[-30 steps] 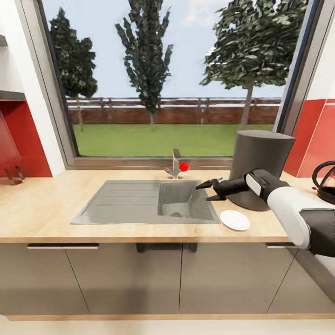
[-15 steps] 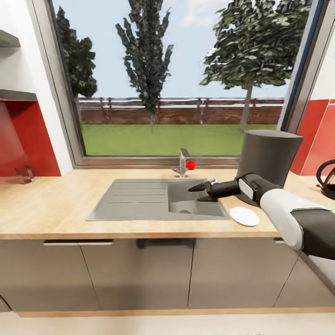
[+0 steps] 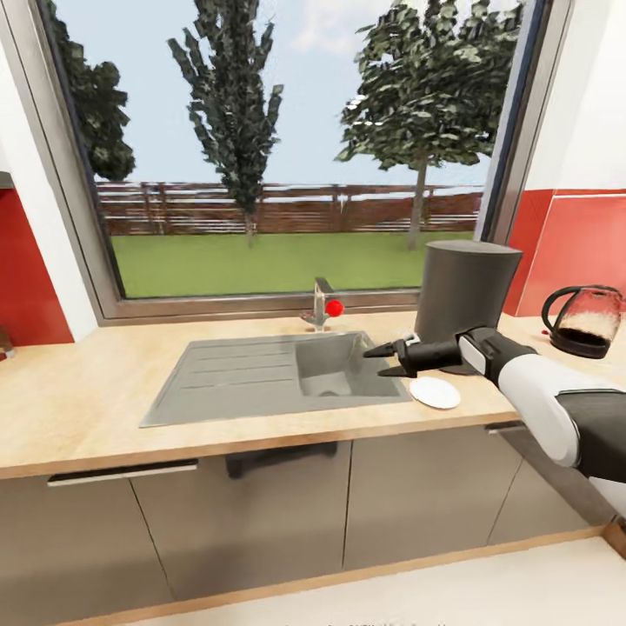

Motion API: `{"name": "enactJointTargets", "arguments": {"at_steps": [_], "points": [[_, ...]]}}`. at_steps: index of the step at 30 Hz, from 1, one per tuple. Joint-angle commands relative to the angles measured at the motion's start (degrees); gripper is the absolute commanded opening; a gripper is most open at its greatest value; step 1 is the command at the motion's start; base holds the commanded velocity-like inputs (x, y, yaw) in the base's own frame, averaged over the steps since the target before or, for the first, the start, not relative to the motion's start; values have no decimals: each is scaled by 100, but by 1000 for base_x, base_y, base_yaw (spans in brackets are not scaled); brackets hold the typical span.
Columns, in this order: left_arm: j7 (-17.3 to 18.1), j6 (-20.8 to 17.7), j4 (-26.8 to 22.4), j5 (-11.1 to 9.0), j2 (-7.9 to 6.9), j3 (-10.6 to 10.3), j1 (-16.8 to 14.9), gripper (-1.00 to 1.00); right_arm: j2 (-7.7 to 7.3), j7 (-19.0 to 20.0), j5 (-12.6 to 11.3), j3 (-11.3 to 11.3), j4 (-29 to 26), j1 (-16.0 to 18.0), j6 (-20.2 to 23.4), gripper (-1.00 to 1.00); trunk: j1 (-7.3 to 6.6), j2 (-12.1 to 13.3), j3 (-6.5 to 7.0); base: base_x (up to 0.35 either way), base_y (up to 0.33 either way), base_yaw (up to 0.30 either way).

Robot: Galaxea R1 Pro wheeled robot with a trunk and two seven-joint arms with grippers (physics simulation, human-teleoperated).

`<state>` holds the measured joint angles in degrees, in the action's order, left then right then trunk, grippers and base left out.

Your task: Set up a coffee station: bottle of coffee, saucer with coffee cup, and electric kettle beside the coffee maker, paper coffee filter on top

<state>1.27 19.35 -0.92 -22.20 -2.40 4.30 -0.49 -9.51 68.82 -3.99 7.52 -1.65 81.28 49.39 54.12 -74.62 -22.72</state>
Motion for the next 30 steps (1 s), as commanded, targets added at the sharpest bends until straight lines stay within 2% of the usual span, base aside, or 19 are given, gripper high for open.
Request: {"name": "enactJointTargets", "arguments": {"at_steps": [1, 10, 15, 16, 17, 20, 26, 30], "points": [[13, 16, 4, 14, 1, 42, -3, 100, -14, 18, -41, 48, -4, 3, 31, 100, -1, -4, -4, -90, 36, -298], [13, -2, 4, 5, -6, 46, -3, 100, -152, 34, -46, 48, 4, 2, -72, 100, -1, -4, 30, -167, 111, -282], [13, -1, 4, 5, -10, 45, -3, 100, -328, 76, -49, 48, 91, 3, -166, 100, -1, -4, 54, -195, 54, -222], [13, 21, 1, 22, -10, 36, -3, 100, -582, -56, -79, 45, 308, -62, -520, 100, -1, -4, 60, -16, 3, -161], [13, 22, -2, 27, -11, 34, -3, 100, -639, -97, -89, 44, 322, -95, -567, 100, -1, -4, 66, -13, 2, -151], [13, 24, -11, 43, -19, 29, -3, 100, -971, -210, -126, 40, 362, -241, -753, 100, -1, -4, 82, -6, 1, -87], [13, 25, -13, 54, -38, 27, -3, 100, -1358, -213, -147, 39, 374, -429, -852, 100, -1, -4, 106, -1, 0, -21], [13, 25, -21, 54, -78, 38, -3, 100, -1536, -407, -171, 35, 382, -854, -1096, 100, -1, -4, 117, 0, 0, -2]]}}
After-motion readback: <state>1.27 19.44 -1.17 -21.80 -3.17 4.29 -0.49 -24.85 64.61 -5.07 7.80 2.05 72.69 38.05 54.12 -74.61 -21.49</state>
